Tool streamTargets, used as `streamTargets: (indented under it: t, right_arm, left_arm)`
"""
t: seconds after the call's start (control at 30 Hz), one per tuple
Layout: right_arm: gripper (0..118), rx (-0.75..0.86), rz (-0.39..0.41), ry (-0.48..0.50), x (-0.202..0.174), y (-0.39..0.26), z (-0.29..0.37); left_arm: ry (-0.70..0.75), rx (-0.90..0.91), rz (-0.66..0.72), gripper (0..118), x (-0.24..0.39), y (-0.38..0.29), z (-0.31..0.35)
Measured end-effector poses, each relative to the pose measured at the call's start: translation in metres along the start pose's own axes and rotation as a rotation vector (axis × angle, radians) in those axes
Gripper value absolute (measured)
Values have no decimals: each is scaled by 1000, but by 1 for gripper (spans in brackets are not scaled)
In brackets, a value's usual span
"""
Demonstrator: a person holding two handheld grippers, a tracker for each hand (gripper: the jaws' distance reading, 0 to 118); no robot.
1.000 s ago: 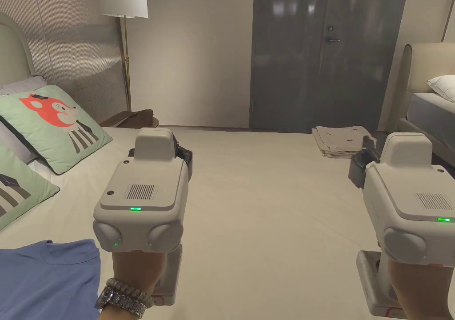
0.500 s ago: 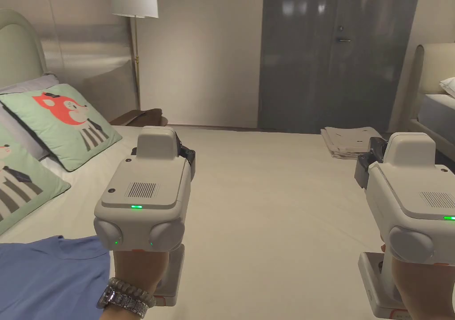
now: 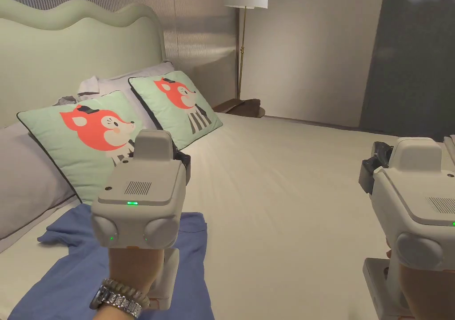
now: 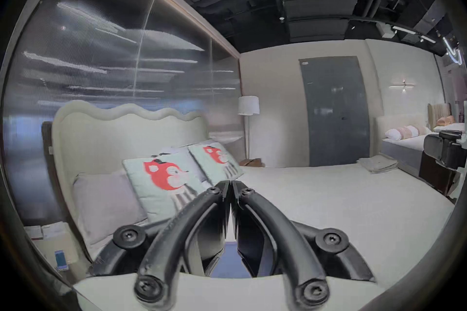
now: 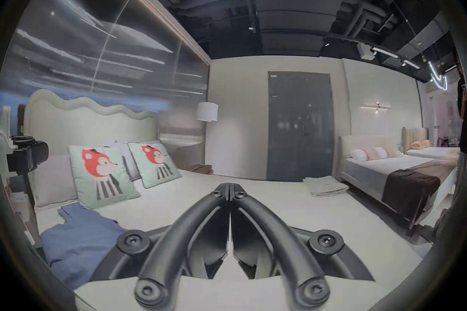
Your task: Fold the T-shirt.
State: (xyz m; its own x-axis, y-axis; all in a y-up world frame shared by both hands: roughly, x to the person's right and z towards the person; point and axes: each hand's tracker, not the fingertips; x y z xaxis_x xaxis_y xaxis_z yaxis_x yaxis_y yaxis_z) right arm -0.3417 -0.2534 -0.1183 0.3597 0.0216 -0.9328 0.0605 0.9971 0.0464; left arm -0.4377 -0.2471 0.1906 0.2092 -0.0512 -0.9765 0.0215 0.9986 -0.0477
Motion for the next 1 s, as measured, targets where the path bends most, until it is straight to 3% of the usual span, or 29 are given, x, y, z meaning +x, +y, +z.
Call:
streamTargets:
  t: [0.23, 0.33, 0.43, 0.77, 0.8, 0.9, 0.93, 0.97, 1.0]
  right_arm:
    - [0, -46, -2, 25, -16, -15, -19]
    - [0, -74, 11, 26, -18, -23, -25]
    - [0, -106, 12, 23, -18, -33, -34]
    - [0, -173, 34, 16, -18, -61, -56]
    - [0, -177, 35, 18, -18, -62, -57]
    - [0, -187, 39, 12, -16, -68, -61]
    - [0, -192, 37, 12, -16, -70, -62]
    - [0, -194, 38, 12, -16, -71, -63]
    - [0, -198, 39, 9, -16, -71, -61]
  left_arm:
    - [7, -119, -15, 0, -12, -25, -22]
    - [-20, -292, -31, 0, -11, -44, -45]
    - [-107, -609, -58, 0, -10, -72, -79]
    - [-155, -1136, -44, 0, -4, -172, -141]
    - [-155, -1128, -42, 2, -4, -177, -144]
    - [-99, -1131, 16, 50, -11, -189, -152]
    - [-107, -1135, 34, 50, -12, -193, -154]
    - [-120, -1147, 49, 90, -13, -195, -155]
    - [-128, -1155, 59, 104, -14, -195, -155]
